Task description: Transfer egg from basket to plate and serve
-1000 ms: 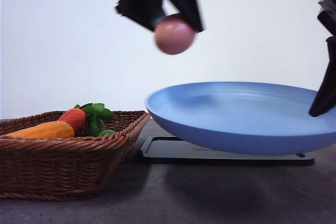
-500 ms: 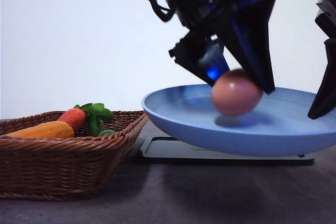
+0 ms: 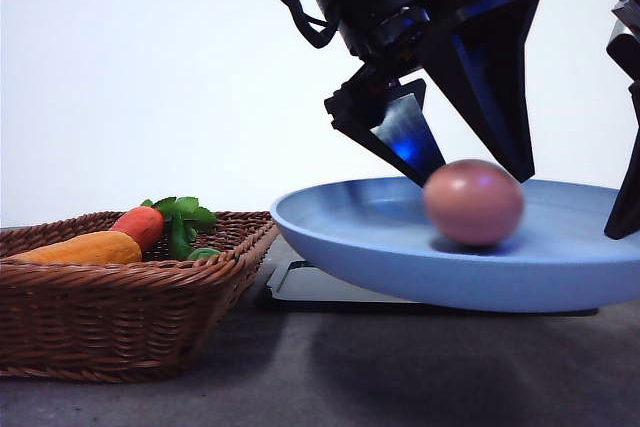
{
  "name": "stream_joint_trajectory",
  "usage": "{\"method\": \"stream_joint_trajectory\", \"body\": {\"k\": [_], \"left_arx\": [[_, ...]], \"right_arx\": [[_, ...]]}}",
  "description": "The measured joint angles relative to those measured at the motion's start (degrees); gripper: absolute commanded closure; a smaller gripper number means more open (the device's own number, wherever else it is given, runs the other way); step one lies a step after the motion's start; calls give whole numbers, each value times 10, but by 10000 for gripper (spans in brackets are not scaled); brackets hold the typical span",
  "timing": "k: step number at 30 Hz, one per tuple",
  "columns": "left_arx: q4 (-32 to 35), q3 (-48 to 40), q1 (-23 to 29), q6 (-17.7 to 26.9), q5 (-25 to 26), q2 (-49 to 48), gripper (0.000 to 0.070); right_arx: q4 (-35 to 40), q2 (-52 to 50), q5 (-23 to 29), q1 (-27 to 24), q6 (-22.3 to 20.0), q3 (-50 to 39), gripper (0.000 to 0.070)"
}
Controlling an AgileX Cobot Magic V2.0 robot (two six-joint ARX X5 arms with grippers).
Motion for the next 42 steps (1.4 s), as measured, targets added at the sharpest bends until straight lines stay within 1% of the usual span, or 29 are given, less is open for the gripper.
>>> {"method": "stream_joint_trajectory", "body": {"k": [7, 10, 13, 17, 23, 25, 28, 33, 38, 42], "left_arx": [[-2, 0, 1, 0, 0, -1, 297], [-14, 0, 7, 0, 0, -18, 313], [-25, -1, 22, 0, 0, -70, 313], [-41, 0, 48, 0, 0, -163, 313], [-84, 1, 103, 0, 0, -268, 313], [-99, 1, 122, 0, -1, -298, 313], [-121, 1, 149, 0, -2, -346, 313], [-137, 1, 185, 0, -2, -413, 313], [-145, 1, 206, 0, -2, -454, 313], [-158, 1, 216, 0, -2, -471, 313]], "right_arx": [[-20, 0, 0, 0, 0, 0, 700], [-21, 1, 0, 0, 0, 0, 700], [-19, 14, 0, 0, 0, 0, 700], [-9, 58, 5, -1, 0, 12, 700], [33, 138, 7, -1, 0, 90, 700], [43, 170, 17, -1, 0, 124, 700], [47, 226, 36, -1, 0, 180, 700], [54, 326, 38, -1, 0, 279, 700], [53, 412, 38, -3, 0, 363, 700], [46, 461, 40, -3, 0, 396, 700]]}}
